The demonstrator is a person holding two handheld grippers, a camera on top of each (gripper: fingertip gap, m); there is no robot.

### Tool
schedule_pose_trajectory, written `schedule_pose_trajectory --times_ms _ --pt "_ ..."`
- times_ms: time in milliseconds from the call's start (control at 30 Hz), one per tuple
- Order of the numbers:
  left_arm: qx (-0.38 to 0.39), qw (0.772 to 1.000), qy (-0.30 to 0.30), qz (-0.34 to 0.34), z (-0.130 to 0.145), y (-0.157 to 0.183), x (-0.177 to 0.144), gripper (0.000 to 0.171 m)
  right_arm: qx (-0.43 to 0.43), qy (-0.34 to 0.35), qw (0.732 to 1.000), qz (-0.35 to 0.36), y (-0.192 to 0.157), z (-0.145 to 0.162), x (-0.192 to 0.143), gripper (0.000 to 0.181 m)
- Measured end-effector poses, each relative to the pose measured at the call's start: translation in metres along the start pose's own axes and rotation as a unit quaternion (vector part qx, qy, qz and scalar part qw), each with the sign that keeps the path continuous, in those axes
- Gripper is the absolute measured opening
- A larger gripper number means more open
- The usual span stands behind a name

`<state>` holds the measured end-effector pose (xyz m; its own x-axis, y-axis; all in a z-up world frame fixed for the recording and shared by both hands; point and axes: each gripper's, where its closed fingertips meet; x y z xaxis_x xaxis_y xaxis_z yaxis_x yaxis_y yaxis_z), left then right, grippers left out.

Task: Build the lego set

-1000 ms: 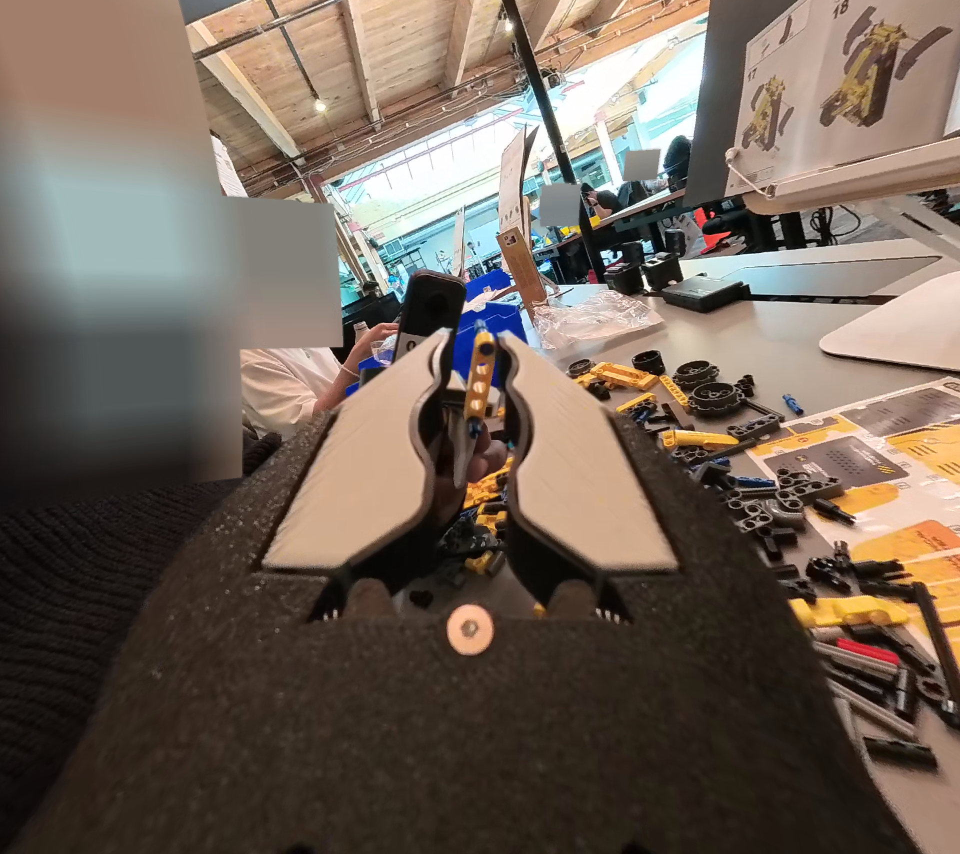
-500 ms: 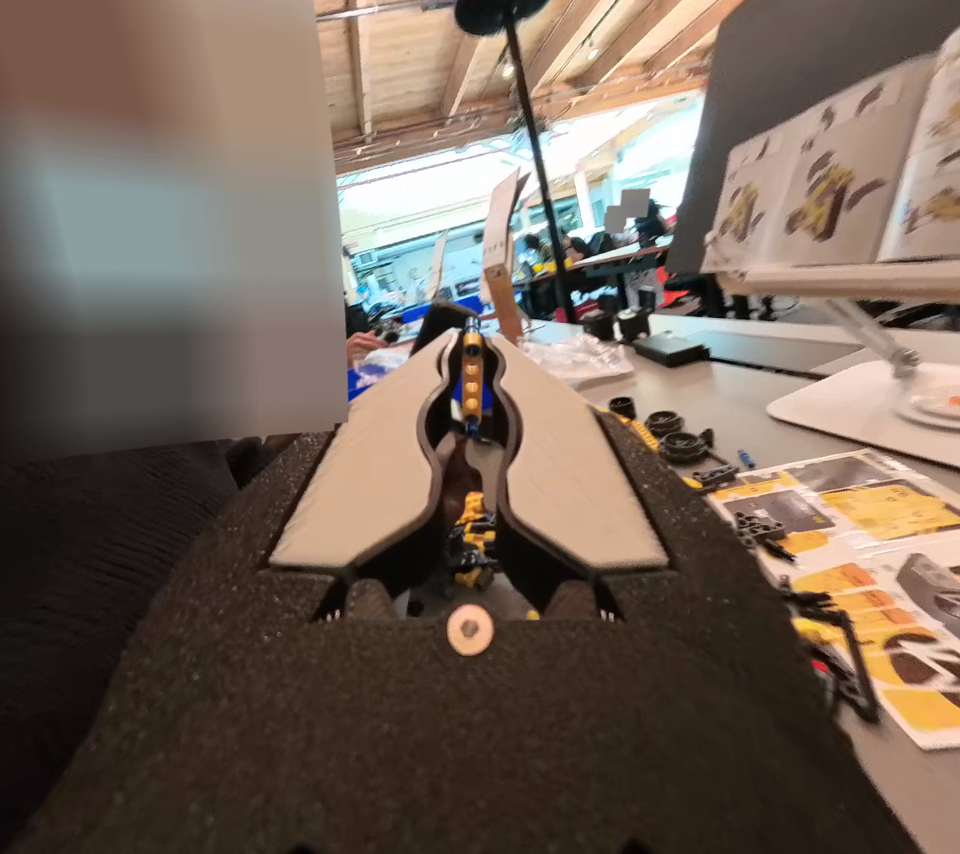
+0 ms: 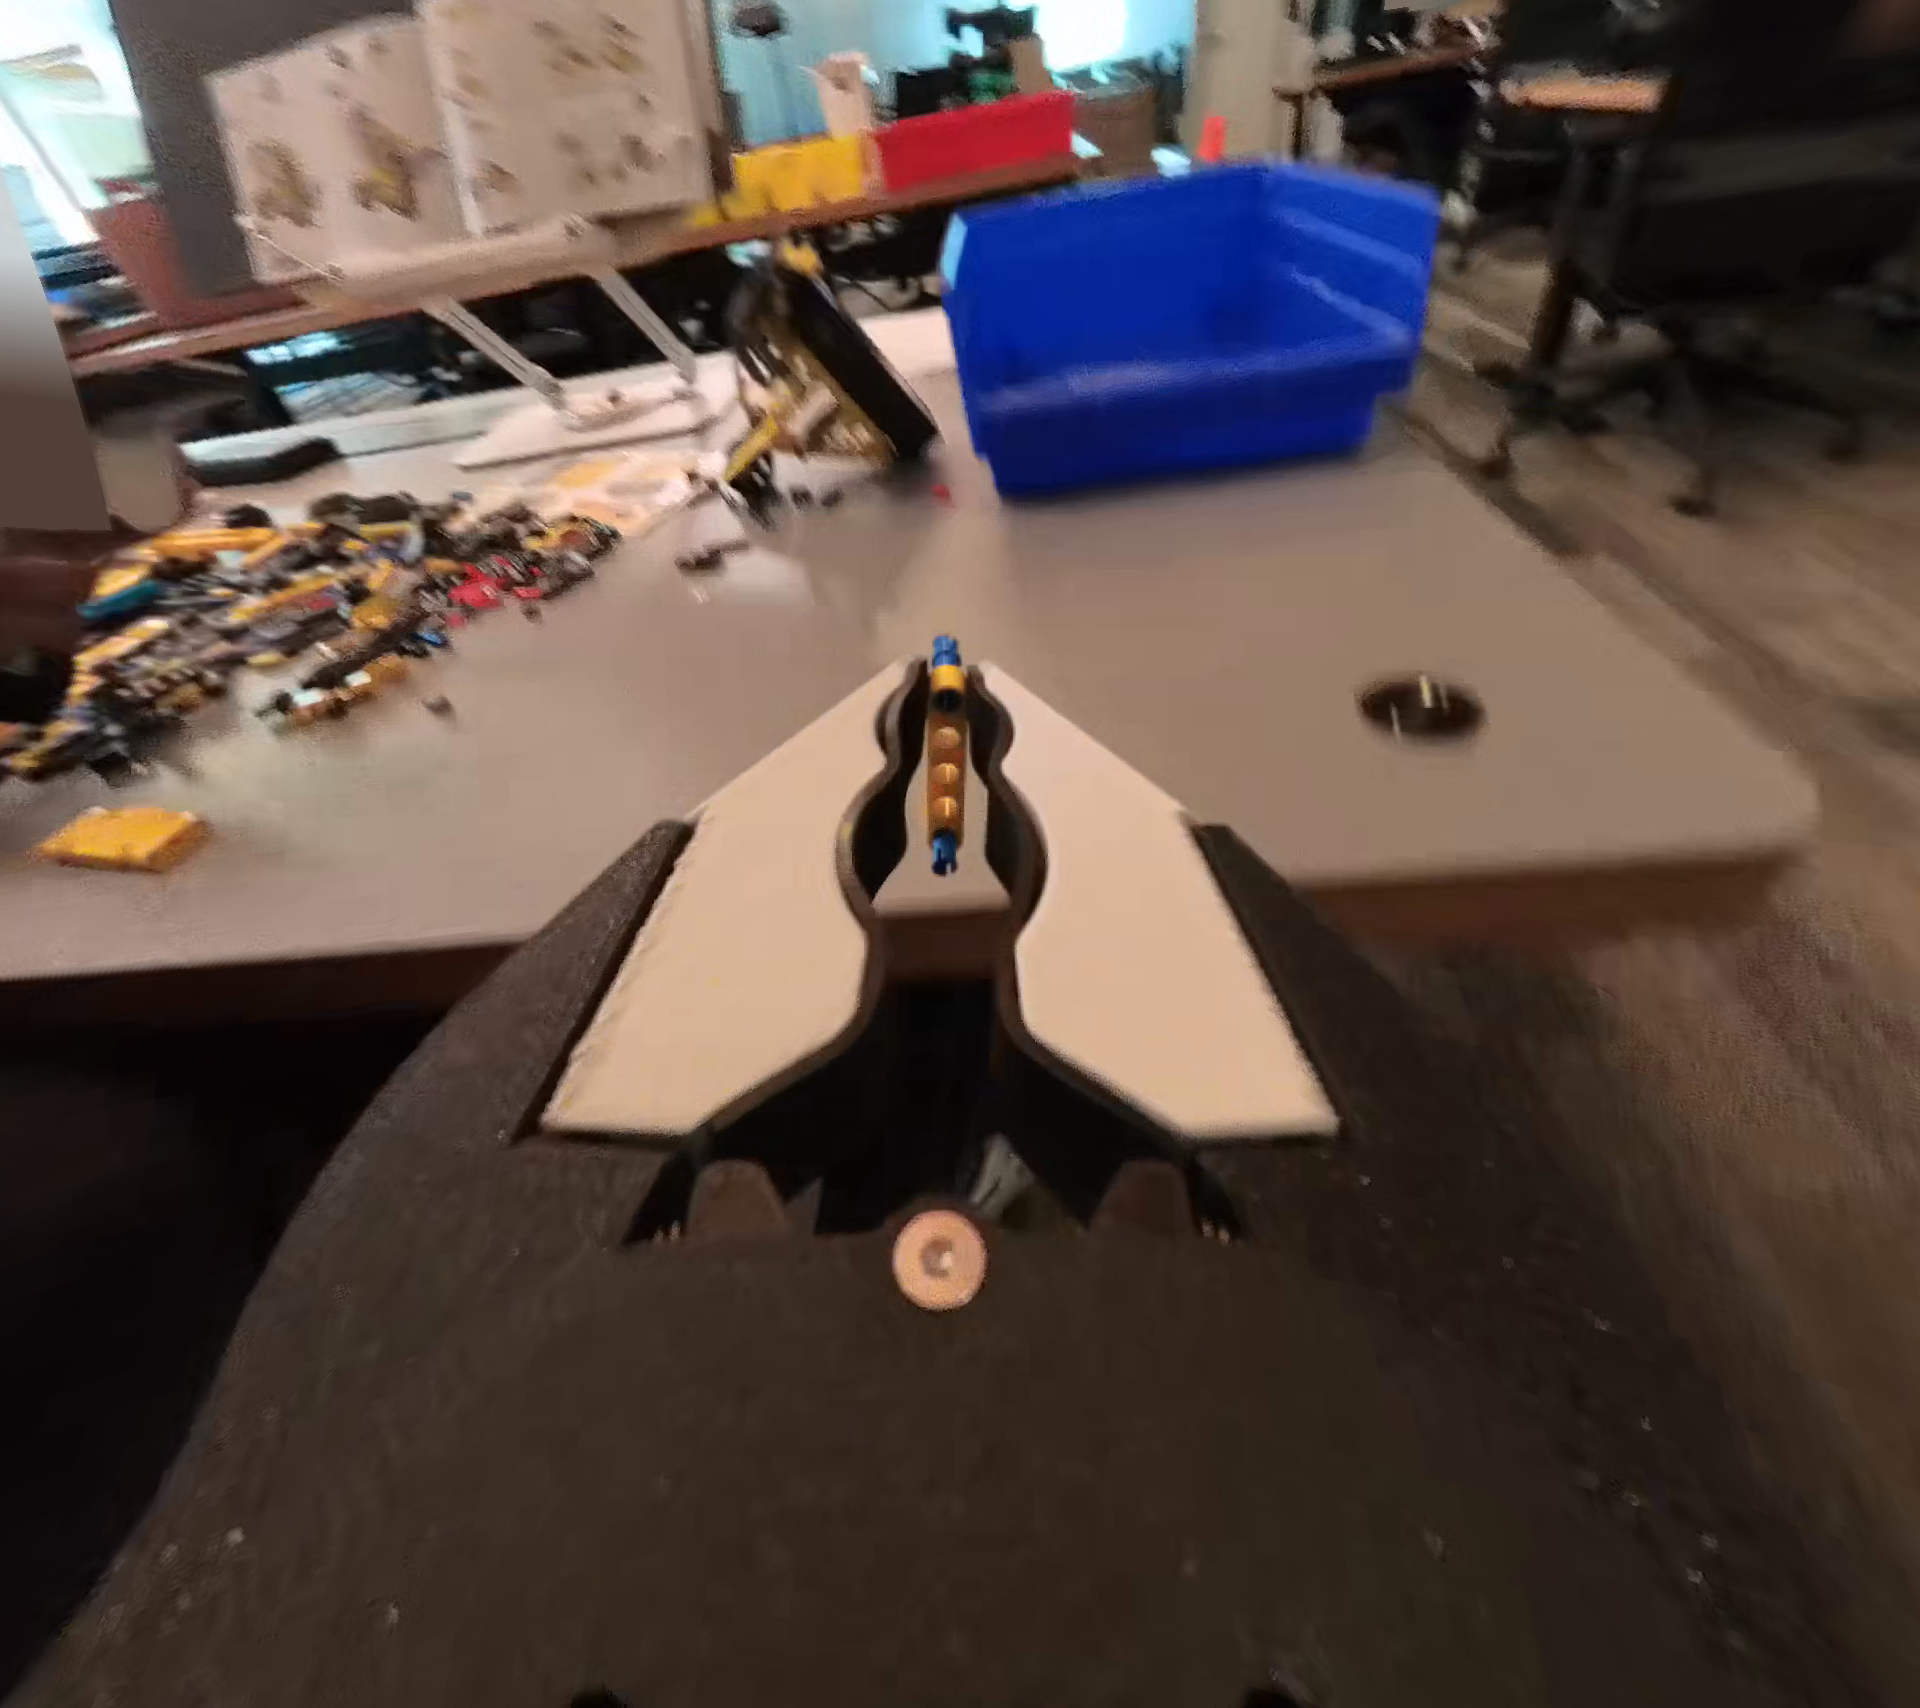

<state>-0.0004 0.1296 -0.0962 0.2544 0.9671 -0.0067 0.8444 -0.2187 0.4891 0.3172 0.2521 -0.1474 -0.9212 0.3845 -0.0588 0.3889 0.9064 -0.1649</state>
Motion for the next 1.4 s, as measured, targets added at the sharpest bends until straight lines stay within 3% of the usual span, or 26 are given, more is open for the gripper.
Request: schedule_pose_trajectory --times_ms 133,300,567,1400 --pt "0.009 1.0 0.007 0.002 0.001 0.003 0.003 0.053 0.016 -0.023 0.998 0.059 0.003 0.077 -0.022 0.006" --pt "0.018 1.0 0.014 0.002 0.0 0.004 0.002 0.052 0.004 -0.01 0.998 0.058 0.007 0.112 -0.005 0.007" --pt "0.011 1.0 0.025 -0.008 -0.004 -0.005 0.002 0.05 -0.001 0.028 0.999 0.015 -0.002 0.099 0.001 0.007" --pt "-0.018 1.0 0.016 -0.004 0.001 -0.009 0.009 0.05 -0.01 0.031 0.999 -0.003 -0.002 0.098 0.01 0.007"
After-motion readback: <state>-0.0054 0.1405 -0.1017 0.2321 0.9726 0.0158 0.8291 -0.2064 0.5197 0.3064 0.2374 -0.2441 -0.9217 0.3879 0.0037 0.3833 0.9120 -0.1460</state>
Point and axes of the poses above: each gripper's, where its closed fingertips meet, x out along the fingers, z out of its underside, y = z × x across the jaws, and after that the axes turned 11 degrees about -z, right-handed
